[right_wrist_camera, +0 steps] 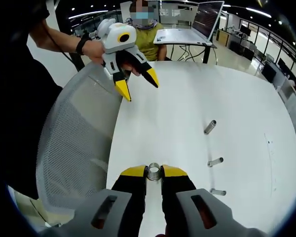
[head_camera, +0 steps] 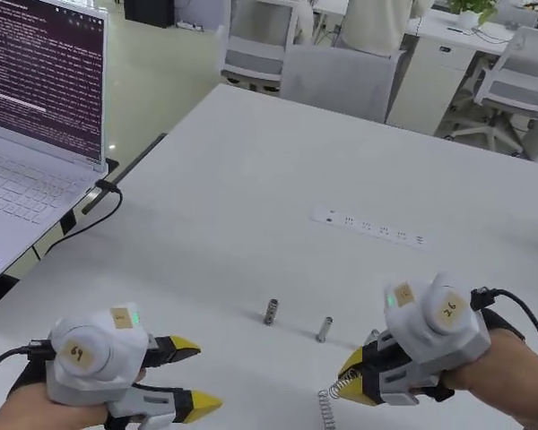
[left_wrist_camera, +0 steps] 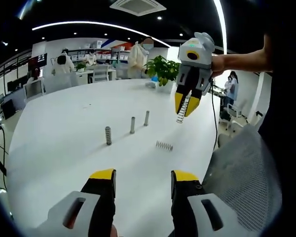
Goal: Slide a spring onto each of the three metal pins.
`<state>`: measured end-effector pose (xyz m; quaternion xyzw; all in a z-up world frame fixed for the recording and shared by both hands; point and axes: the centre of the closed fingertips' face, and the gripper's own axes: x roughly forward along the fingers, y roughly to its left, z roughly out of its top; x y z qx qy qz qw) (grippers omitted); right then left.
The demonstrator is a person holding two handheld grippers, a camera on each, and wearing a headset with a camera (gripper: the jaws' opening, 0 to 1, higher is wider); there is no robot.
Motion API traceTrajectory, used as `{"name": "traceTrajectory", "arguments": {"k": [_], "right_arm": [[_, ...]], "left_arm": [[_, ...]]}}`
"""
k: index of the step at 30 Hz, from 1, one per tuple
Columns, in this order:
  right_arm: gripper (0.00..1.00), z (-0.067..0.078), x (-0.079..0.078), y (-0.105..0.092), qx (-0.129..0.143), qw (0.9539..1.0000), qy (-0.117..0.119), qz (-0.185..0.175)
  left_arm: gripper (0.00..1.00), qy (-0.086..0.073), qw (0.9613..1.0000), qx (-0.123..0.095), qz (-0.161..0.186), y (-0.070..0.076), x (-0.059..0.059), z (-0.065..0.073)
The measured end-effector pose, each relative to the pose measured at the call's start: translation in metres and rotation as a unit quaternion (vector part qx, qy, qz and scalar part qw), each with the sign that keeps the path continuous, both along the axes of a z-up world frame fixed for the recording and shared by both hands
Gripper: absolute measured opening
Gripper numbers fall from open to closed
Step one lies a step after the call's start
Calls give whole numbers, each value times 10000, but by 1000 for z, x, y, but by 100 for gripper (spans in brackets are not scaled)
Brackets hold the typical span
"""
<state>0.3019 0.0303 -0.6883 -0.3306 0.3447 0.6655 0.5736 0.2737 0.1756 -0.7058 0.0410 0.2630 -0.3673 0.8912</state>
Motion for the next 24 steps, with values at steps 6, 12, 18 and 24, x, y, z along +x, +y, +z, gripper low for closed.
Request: {"name": "traceTrajectory", "arguments": {"k": [6,12,18,24], "right_arm": [[8,-1,6,0,-19,10000,1,-6],[8,-4,14,1,-43,10000,-4,-27],[8,-6,20,4,-42,10000,-4,-60],[8,-9,29,5,-96,9999,-23,-25]], "left_arm": [[43,13,9998,-19,211,9,0,1],[46,48,9992,-27,399,19,-2,1],[46,59,9985,-41,549,28,-3,1],[46,60,9977,-68,673,32,-2,1]]}}
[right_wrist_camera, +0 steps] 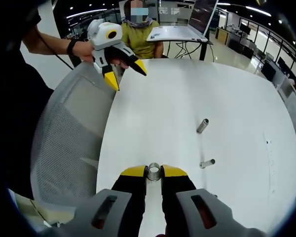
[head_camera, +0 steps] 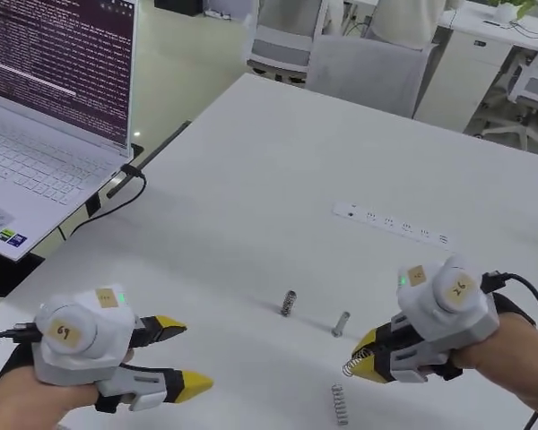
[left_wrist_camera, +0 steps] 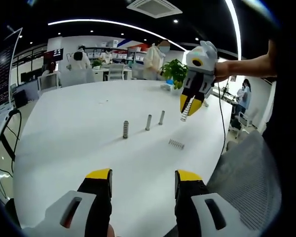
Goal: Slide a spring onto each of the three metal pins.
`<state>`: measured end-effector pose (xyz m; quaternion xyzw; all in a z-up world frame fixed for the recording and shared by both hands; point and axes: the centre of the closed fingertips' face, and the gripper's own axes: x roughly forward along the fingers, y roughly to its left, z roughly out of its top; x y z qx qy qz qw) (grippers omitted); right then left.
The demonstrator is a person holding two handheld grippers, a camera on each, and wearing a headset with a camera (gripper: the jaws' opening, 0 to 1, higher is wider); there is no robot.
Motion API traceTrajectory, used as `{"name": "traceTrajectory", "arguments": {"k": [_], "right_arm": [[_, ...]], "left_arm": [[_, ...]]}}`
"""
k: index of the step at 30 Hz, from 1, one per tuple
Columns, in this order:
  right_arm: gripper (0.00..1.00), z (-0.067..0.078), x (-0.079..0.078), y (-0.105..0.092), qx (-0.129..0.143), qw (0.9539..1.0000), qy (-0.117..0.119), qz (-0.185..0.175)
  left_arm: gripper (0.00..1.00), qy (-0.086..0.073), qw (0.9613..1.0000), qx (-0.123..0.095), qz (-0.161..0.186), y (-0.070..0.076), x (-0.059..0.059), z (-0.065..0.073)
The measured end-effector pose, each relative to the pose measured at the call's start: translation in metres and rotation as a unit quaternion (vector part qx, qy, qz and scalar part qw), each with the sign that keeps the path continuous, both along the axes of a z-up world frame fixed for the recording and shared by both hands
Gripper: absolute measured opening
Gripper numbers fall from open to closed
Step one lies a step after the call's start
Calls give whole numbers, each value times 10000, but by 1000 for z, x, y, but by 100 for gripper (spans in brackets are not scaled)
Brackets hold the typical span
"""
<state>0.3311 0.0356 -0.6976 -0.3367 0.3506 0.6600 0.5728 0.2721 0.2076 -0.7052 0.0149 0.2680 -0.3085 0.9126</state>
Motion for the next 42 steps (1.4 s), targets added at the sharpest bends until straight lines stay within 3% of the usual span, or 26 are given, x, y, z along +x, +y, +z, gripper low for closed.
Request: {"name": "traceTrajectory", "arguments": {"k": [21,30,42], "right_arm": [[8,-11,49,12,-211,9997,-146,-16],[8,-20,77,14,-314,9992,-206,-104],[8,-33,100,11,-463,9983,-307,-183]], "left_arm": [[45,-4,9996,-104,263,7,5,3],[45,-7,9992,-141,380,11,6,4],[45,43,9984,-226,513,15,7,2]]}}
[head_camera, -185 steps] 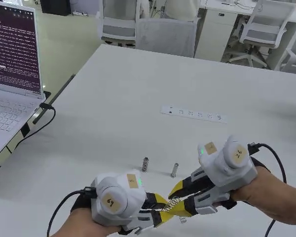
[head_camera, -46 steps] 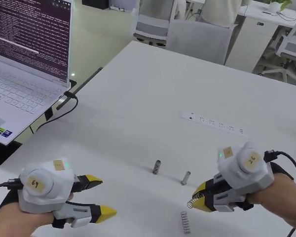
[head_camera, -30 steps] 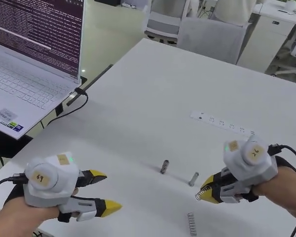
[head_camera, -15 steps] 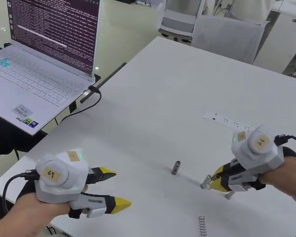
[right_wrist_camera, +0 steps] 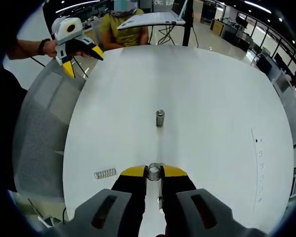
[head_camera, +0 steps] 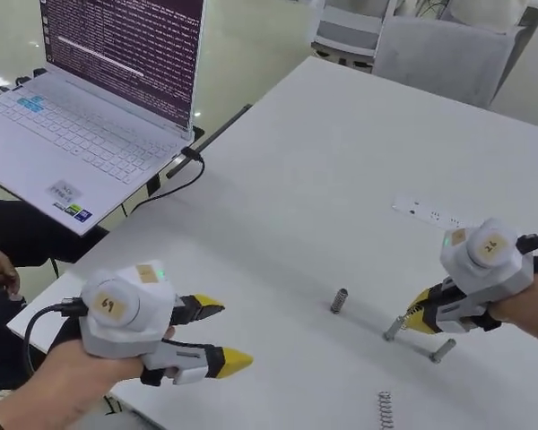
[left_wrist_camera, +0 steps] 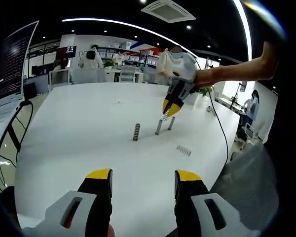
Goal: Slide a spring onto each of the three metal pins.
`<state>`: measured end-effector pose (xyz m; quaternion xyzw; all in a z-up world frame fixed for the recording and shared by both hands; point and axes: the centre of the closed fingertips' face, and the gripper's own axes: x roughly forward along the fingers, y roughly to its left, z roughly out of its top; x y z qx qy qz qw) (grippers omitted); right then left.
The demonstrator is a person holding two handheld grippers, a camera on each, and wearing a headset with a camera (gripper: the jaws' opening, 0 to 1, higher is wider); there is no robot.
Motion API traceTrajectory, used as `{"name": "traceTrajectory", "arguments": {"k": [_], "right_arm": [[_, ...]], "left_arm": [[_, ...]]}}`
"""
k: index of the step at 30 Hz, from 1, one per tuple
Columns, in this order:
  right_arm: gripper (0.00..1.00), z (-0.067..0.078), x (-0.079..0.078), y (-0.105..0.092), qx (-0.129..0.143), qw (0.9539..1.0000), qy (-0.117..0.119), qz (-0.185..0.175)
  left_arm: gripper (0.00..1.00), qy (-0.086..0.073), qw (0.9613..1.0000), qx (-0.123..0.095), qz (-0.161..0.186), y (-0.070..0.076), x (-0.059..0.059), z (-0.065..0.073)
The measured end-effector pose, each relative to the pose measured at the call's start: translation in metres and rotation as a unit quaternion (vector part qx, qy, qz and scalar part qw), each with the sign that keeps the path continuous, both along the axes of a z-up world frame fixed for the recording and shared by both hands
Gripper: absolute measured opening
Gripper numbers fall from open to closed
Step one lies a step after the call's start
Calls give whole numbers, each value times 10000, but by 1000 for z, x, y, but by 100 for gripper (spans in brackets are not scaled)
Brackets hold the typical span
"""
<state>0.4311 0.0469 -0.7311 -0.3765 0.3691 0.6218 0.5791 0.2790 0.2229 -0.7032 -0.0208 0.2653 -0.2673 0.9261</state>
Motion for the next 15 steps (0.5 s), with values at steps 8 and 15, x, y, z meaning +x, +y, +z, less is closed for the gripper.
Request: {"name": "traceTrajectory", "arguments": {"k": [8,15], "right_arm": [[8,-7,8,2,-47,10000,8,29],[8,-10,7,3,-101,9999,33,69]], "left_arm": [[45,35,10000,0,50,2,-1,-1],[45,60,10000,-10,72,3,0,-3]]}}
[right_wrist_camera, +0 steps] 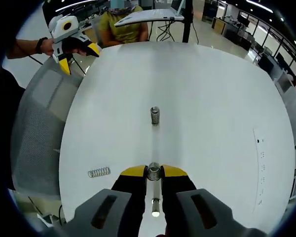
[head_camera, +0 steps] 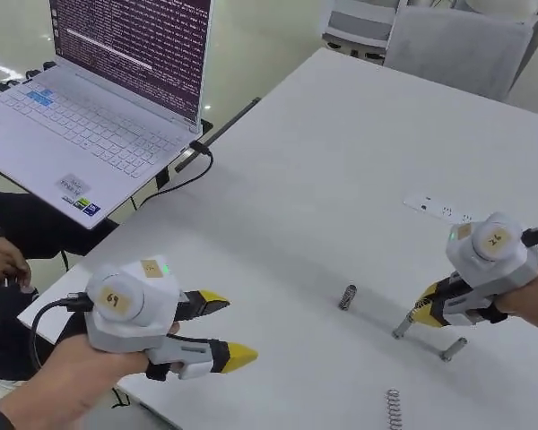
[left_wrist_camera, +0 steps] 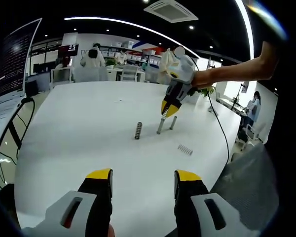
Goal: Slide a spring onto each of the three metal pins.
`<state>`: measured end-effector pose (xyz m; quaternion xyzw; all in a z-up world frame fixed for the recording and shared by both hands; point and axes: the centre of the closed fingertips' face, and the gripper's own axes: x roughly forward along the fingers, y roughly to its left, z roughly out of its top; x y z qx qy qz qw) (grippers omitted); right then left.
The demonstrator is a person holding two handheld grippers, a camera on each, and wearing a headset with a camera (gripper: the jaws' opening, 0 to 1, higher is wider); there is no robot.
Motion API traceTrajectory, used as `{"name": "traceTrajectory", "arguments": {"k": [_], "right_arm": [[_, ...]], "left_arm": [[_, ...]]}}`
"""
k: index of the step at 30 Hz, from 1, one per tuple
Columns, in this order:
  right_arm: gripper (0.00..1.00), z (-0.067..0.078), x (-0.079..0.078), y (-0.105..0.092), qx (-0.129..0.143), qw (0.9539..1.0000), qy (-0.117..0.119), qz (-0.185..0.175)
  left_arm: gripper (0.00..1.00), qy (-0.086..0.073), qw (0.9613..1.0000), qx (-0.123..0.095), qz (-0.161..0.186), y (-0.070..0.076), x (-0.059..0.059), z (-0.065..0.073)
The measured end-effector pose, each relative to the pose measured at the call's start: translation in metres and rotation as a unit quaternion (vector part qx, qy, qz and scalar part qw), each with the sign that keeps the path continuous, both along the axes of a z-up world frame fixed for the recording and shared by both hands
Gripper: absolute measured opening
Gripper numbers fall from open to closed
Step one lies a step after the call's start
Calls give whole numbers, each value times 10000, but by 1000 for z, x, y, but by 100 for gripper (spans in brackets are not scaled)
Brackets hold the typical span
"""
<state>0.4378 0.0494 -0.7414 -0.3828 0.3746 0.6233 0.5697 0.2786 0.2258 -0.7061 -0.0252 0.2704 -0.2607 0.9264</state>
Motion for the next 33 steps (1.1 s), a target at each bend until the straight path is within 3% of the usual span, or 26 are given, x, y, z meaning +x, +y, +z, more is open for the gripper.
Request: {"name": "traceTrajectory", "arguments": {"k": [33], "right_arm": [[9,-34,-2,-2,-490,9977,-49,470]], "left_arm": [[45,0,10000,-23,2,-3,3,1]]}}
